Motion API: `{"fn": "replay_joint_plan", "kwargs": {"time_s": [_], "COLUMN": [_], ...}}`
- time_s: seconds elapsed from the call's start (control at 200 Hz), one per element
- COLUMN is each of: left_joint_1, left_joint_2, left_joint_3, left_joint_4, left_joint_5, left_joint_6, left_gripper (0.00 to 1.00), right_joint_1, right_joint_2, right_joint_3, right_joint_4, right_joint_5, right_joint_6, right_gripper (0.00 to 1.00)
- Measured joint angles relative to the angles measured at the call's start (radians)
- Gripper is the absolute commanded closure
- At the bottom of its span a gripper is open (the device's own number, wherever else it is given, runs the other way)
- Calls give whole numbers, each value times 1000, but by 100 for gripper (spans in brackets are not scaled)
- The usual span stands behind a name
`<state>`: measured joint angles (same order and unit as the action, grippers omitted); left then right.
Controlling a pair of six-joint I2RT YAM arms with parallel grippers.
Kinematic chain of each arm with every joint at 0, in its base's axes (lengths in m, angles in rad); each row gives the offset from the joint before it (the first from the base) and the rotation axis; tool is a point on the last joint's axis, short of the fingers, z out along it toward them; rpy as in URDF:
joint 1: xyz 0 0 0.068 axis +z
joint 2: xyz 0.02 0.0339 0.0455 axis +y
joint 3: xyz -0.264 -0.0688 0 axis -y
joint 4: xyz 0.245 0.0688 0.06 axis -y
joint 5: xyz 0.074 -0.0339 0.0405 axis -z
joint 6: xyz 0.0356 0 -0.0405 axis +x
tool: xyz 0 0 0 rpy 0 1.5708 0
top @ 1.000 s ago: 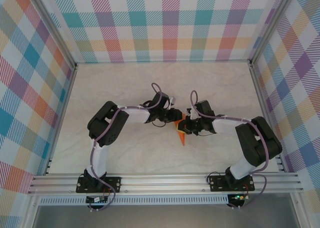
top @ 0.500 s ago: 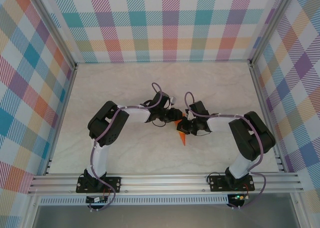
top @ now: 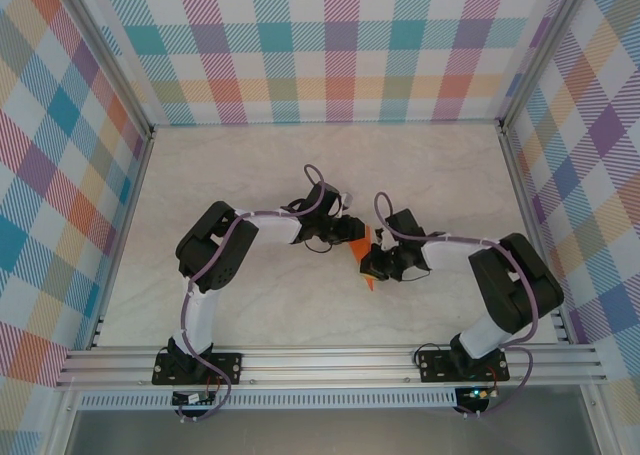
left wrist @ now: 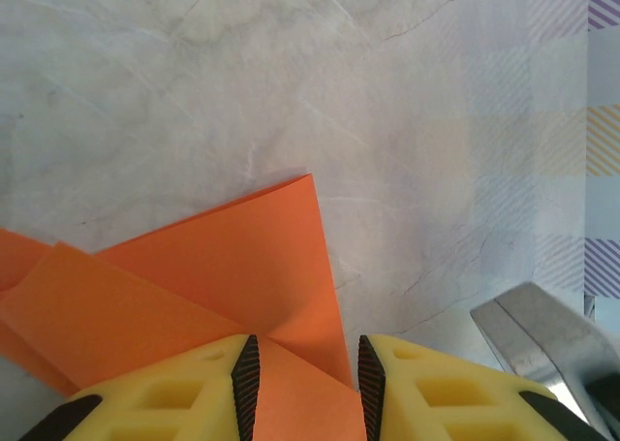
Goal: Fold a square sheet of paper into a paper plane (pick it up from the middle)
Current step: Fold the wing for the fifth time at the center of the table.
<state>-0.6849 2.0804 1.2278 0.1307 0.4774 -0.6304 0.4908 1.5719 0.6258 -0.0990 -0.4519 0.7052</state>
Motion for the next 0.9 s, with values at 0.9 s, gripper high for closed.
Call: {"fn": "replay_joint_plan", "kwargs": {"time_s": [0.9], "left_joint_1": [0], "left_joint_2": [0], "left_joint_3": [0], "left_joint_4": [0], "left_joint_5": [-4], "left_joint_6": [0], "left_gripper": [64], "right_joint_1": [-5], "right_joint_2": [-197], "right_joint_3": [-51], "right_joint_4": [-97], "right_joint_5": [-26], "right_joint_6": [-15], "right_gripper": [83]}}
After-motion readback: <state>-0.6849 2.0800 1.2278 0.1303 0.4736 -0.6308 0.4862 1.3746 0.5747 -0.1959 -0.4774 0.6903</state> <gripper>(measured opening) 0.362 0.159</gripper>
